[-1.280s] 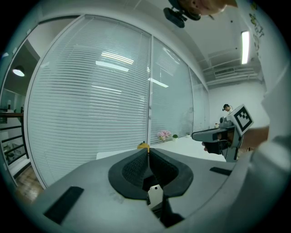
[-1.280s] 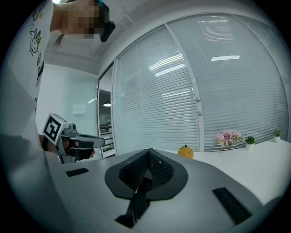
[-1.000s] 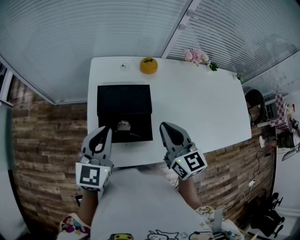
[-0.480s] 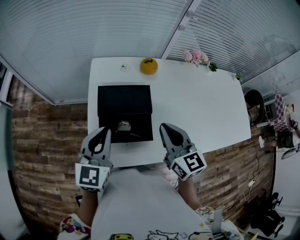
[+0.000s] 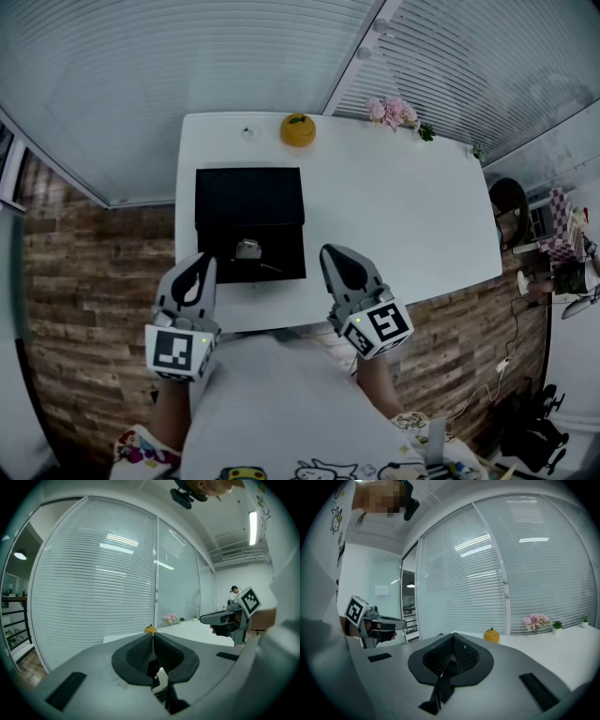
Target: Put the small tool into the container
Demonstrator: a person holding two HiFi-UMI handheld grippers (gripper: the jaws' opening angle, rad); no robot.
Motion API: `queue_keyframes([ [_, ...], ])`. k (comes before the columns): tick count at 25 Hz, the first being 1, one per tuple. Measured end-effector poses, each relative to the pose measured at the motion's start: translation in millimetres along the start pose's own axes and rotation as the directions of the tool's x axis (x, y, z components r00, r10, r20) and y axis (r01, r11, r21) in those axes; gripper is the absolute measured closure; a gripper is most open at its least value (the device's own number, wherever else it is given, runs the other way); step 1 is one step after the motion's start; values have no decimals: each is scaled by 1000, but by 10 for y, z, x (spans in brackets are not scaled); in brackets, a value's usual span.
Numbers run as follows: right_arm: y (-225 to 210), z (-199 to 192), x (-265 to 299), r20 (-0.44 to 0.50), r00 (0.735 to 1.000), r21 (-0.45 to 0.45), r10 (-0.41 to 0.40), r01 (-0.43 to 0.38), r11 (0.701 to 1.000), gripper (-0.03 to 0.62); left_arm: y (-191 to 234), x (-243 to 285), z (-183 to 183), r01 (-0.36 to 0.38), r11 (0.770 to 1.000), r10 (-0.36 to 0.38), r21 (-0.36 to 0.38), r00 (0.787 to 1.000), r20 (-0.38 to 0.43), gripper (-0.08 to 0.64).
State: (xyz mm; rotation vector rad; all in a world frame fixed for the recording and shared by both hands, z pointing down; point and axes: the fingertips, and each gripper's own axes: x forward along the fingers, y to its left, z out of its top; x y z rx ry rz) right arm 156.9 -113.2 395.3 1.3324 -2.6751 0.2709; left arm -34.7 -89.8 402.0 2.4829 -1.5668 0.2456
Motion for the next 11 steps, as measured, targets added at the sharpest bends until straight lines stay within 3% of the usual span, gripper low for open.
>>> queue_keyframes([
  [11, -31, -21, -23, -2, 1000, -3, -7, 7, 1000, 593, 30, -11, -2, -14, 1000, 14, 7, 1000, -3, 548],
])
